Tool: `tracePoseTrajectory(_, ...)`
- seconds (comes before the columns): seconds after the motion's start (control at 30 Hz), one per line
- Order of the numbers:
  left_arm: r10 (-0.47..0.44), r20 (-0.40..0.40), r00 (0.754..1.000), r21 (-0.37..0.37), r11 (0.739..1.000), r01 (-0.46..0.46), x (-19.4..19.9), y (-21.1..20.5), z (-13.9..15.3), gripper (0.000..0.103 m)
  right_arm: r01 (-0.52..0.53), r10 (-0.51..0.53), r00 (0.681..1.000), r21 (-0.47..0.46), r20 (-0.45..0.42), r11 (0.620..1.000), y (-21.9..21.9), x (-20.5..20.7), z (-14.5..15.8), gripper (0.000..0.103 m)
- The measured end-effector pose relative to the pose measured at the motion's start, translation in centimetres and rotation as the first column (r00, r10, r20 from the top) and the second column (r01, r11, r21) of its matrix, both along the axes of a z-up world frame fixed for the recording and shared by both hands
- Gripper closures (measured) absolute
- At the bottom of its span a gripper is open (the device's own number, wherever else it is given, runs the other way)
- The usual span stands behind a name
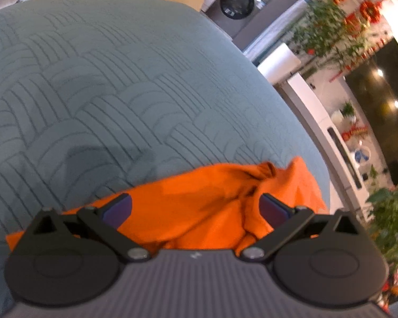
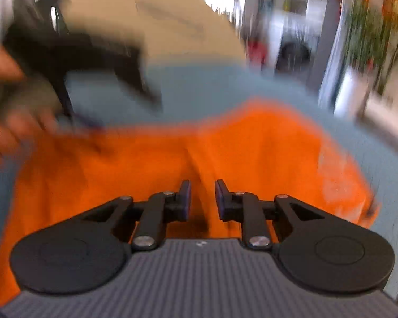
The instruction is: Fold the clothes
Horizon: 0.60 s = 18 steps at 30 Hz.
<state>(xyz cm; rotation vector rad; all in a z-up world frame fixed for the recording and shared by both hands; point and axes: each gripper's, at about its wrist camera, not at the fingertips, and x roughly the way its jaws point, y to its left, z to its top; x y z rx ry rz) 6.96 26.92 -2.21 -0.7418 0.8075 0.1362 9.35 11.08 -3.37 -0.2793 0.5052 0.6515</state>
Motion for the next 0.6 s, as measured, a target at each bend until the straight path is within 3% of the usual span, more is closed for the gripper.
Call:
tracePoseTrajectory(0.03, 0.028, 0.011, 1.0, -0.015, 0.999, -0.028, -0.2, 0.9, 0.2, 0.0, -0.012, 0.007, 0.998, -0.088, -0.058, 0.996, 0.7, 0.8, -1.5, 0.075)
tracePoseTrajectory(0.13, 0.053, 0.014, 0.998, -0.021, 0.998, -0.053, -0.5, 1.8, 0.4, 0.0, -0.045, 0.033, 0.997, -0.194, -0.065, 0.98, 1.2, 0.1, -3.2, 0.072)
tracePoseTrajectory(0.2, 0.08, 0.013, 0.997, -0.039, 0.996, -0.079, -0.9, 2.7, 0.4, 0.0, -0.106, 0.112, 0.994, -0.177, 0.02, 0.979, 0.6, -3.3, -1.8, 0.068)
tracePoseTrajectory(0.23, 0.092, 0.015, 0.996, -0.058, 0.994, -0.091, -1.0, 3.0, 0.5, 0.0, -0.127, 0.136, 0.99, -0.166, 0.041, 0.978, 0.5, -4.5, -1.6, 0.062)
tracePoseTrajectory(0.3, 0.109, 0.02, 0.994, -0.085, 0.991, -0.107, -1.2, 3.3, 0.5, 0.0, -0.233, 0.254, 0.96, -0.165, 0.12, 0.958, -0.4, -7.4, -0.5, 0.024)
tracePoseTrajectory(0.33, 0.111, 0.021, 0.994, -0.085, 0.99, -0.109, -1.2, 3.3, 0.6, 0.0, -0.287, 0.313, 0.936, -0.169, 0.16, 0.943, -0.9, -9.0, 0.0, 0.018)
tracePoseTrajectory(0.4, 0.108, 0.023, 0.994, -0.071, 0.992, -0.106, -1.2, 3.1, 0.7, 0.0, -0.406, 0.493, 0.826, -0.319, 0.274, 0.856, -2.2, -14.2, -1.0, 0.017)
tracePoseTrajectory(0.43, 0.096, 0.022, 0.995, -0.051, 0.994, -0.095, -1.2, 2.7, 0.8, 0.0, -0.425, 0.554, 0.78, -0.402, 0.291, 0.811, -2.1, -16.1, -1.3, 0.017)
tracePoseTrajectory(0.53, 0.085, 0.019, 0.996, -0.043, 0.996, -0.084, -1.2, 2.2, 1.0, 0.0, -0.432, 0.659, 0.703, -0.575, 0.267, 0.694, -2.3, -20.8, -3.1, 0.017)
tracePoseTrajectory(0.6, 0.084, 0.017, 0.996, -0.036, 0.996, -0.083, -1.2, 1.9, 1.1, 0.0, -0.394, 0.678, 0.673, -0.633, 0.295, 0.667, -2.2, -22.6, -4.7, 0.017)
